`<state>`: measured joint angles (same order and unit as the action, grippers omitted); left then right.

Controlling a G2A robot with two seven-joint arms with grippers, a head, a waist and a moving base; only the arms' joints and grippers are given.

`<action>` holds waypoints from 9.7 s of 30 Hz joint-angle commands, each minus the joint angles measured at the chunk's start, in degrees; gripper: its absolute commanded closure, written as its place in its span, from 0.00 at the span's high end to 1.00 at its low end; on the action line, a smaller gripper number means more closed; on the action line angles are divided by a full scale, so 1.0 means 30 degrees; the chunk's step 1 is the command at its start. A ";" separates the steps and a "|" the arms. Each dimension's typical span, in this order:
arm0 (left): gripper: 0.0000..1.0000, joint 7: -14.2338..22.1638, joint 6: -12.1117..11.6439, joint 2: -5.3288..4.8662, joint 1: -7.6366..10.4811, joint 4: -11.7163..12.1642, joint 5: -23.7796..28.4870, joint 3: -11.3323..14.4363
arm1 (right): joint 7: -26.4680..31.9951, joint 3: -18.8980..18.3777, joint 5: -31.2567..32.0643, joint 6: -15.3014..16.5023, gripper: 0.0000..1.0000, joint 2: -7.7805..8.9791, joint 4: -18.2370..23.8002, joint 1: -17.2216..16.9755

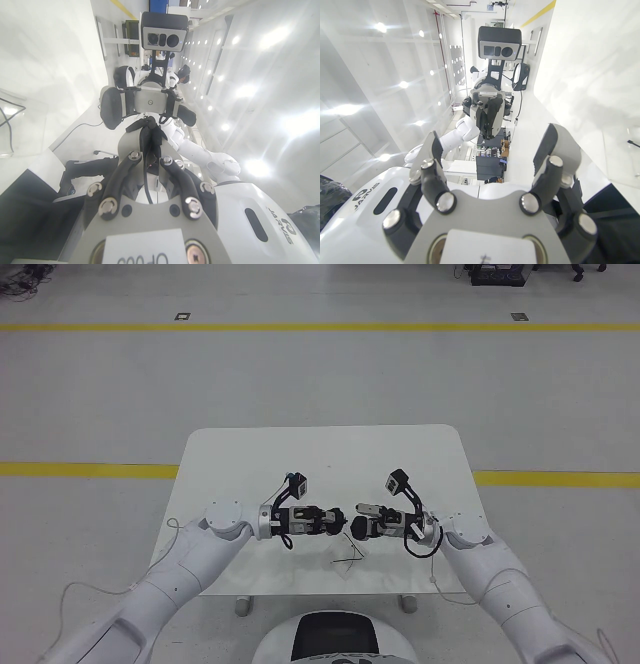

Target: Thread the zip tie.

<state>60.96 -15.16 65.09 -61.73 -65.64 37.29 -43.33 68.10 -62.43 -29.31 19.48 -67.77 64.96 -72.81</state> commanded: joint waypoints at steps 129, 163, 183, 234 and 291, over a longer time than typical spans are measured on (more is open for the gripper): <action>0.00 0.0633 -0.1441 -0.2458 -0.6930 -0.3254 -0.0005 -0.9944 | -0.0334 0.5021 1.8125 0.0000 1.00 0.0251 0.4016 0.3946; 0.00 0.1179 -0.1161 -0.2601 -0.7254 -0.3288 0.0361 -1.0362 | 0.1279 1.1916 2.1654 0.0000 1.00 -0.0170 0.4117 0.7986; 0.00 0.1179 -0.1161 -0.2601 -0.7254 -0.3288 0.0361 -1.0362 | -0.0412 1.4721 2.1816 -0.0113 1.00 -0.0143 0.4327 0.8916; 0.00 0.1179 -0.1161 -0.2601 -0.7254 -0.3288 0.0361 -1.0362 | -0.1857 1.4988 2.2809 0.0000 1.00 -0.0249 0.4210 0.8187; 0.00 0.1179 -0.1161 -0.2601 -0.7254 -0.3288 0.0361 -1.0362 | -0.2547 1.4947 2.3949 0.0000 0.20 -0.1291 0.1414 0.8006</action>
<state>64.50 -18.64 57.29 -83.49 -75.50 38.37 -74.42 60.58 -17.83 42.59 19.48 -71.45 69.64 -48.95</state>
